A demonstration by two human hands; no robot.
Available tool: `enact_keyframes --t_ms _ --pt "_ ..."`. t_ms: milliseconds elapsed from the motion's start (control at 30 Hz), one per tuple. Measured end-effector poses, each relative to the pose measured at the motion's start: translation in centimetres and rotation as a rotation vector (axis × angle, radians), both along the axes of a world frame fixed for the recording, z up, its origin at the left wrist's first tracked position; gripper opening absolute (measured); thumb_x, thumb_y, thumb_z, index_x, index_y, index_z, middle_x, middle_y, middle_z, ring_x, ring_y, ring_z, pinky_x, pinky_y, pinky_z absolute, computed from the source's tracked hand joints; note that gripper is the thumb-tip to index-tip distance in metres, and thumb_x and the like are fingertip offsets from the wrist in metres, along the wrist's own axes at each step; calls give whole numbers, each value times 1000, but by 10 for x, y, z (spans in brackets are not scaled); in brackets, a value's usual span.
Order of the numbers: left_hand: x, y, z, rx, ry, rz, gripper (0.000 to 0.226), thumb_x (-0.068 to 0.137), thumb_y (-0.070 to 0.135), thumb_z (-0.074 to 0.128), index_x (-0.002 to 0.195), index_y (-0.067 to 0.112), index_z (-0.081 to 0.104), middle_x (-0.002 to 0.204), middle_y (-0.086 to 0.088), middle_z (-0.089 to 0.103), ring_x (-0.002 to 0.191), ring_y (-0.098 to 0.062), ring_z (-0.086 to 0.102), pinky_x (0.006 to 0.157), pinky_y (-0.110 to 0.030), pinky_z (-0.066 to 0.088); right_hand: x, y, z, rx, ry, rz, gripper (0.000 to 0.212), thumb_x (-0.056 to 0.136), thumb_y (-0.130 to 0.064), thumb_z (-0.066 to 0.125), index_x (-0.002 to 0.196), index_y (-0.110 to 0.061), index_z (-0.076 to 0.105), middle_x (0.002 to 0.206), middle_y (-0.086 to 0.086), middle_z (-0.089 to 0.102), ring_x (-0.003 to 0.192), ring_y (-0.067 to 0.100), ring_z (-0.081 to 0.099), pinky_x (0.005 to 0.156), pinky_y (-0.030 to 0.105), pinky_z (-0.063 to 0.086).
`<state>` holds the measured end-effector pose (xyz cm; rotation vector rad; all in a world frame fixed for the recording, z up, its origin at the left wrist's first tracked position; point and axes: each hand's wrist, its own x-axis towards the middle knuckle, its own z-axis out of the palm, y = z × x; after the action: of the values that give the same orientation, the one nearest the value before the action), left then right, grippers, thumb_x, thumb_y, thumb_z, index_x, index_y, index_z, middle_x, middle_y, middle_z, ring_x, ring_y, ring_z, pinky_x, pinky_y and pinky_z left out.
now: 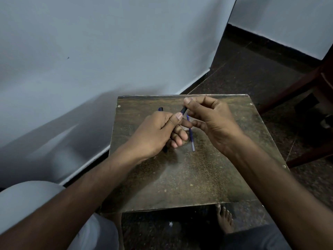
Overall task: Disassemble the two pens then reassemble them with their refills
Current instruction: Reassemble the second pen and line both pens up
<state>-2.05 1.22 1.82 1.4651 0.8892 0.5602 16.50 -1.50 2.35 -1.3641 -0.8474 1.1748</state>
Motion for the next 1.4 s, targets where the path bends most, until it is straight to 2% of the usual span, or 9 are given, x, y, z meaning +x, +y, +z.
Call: enact_keyframes --t_ms 133,300,467,667,800,933,1067,1233,1400 --pt "2 -3 0 -59 -38 43 39 117 29 44 112 9 77 72 1 74 60 -8 66 58 -21 53 -5 -2 8 -75 124 -2 23 103 -16 66 120 -13 81 126 13 79 99 18 68 84 36 58" --pt "5 -7 0 -70 -50 55 42 117 28 43 114 1 75 71 1 73 59 -7 65 56 -19 53 -7 -6 2 -65 -40 14 26 98 -34 77 103 -9 79 87 2 71 85 19 67 77 31 58" --pt "6 -7 0 -97 -78 81 41 116 31 43 112 7 76 73 0 74 62 -8 67 58 -19 54 -6 -4 7 -102 94 64 28 103 -26 69 125 -12 79 99 -4 76 87 14 67 76 29 58" --pt "7 -7 -1 -106 -76 92 41 116 31 43 111 5 75 73 0 74 61 -8 67 56 -18 54 -9 -6 4 -76 -51 62 10 99 -26 76 95 -17 76 76 -2 70 70 13 65 69 28 53" --pt "7 -6 2 -108 -77 98 43 116 31 43 115 3 75 74 0 74 62 -8 67 58 -19 54 -8 -6 7 -97 -2 94 27 104 -28 67 116 -7 79 95 8 73 79 19 67 74 33 51" --pt "6 -8 1 -113 -74 87 44 117 31 43 116 2 75 74 0 74 62 -8 66 57 -18 54 -15 -6 4 -122 -16 56 18 98 -32 76 91 -15 76 93 18 64 86 27 58 61 25 44" --pt "5 -7 2 -150 -88 111 44 117 31 42 119 0 74 74 0 74 61 -7 65 58 -18 54 -15 -4 6 -118 53 76 34 105 -26 65 123 0 75 93 16 64 82 25 61 74 34 49" --pt "6 -8 0 -135 -79 92 44 117 33 42 113 4 75 74 1 75 61 -7 66 57 -18 54 -18 -7 8 -105 -26 82 19 98 -32 76 92 -14 78 88 19 57 74 25 53 71 34 43" --pt "7 -8 4 -144 -89 101 43 117 30 41 114 4 75 72 2 74 59 -6 65 57 -17 54 -18 -6 7 -112 25 70 29 103 -34 68 114 -10 79 95 8 71 88 25 63 82 41 48"
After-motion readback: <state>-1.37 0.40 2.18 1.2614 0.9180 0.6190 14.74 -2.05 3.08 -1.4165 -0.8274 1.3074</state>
